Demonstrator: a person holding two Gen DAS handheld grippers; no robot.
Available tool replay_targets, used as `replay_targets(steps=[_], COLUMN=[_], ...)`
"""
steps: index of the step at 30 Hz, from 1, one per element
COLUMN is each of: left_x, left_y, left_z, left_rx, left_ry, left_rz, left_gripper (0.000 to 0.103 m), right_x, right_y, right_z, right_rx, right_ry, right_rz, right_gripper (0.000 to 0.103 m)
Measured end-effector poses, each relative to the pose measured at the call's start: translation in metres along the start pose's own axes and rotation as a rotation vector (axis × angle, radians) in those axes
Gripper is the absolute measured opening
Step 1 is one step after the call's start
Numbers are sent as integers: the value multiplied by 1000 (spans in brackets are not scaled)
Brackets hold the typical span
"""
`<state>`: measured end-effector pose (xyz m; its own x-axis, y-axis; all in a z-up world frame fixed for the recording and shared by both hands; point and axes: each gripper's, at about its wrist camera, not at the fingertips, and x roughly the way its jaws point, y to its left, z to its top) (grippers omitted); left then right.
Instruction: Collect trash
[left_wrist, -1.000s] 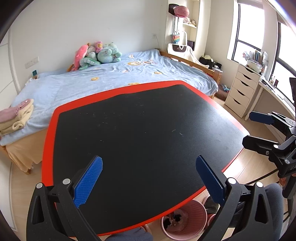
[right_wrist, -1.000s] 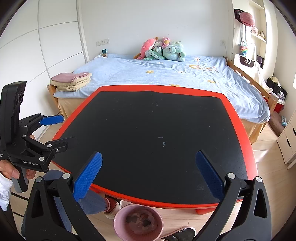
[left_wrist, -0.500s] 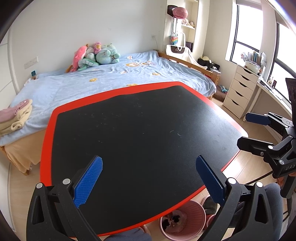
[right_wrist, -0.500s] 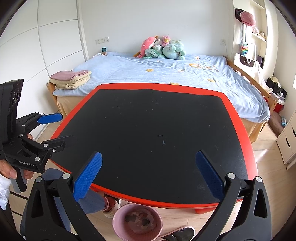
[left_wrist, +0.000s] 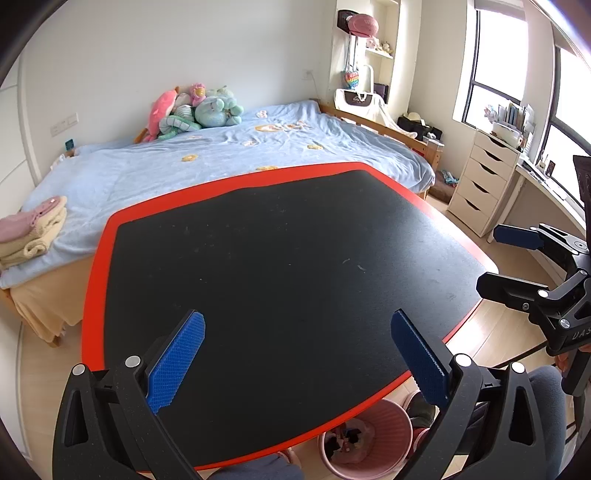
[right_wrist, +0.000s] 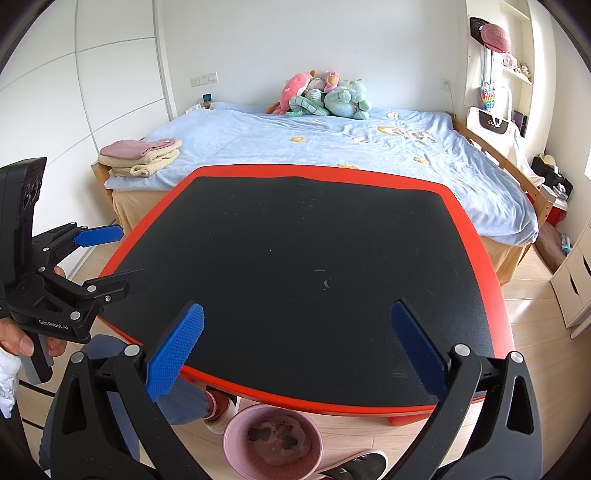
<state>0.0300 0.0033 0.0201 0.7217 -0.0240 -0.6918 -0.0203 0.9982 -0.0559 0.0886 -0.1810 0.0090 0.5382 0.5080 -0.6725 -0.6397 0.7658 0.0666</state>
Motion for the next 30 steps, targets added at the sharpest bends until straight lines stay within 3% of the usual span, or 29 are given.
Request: replay_targets(steps=[30], left_x=[7], left_y=[7], left_z=[-7], left_rx=[-10], left_ry=[18], left_rz=[-4], left_gripper=[97], right_x=[0], right_y=[-2], right_z=[0], right_rx=[-3], right_ry=[5], right_rz=[-3], right_gripper=[99])
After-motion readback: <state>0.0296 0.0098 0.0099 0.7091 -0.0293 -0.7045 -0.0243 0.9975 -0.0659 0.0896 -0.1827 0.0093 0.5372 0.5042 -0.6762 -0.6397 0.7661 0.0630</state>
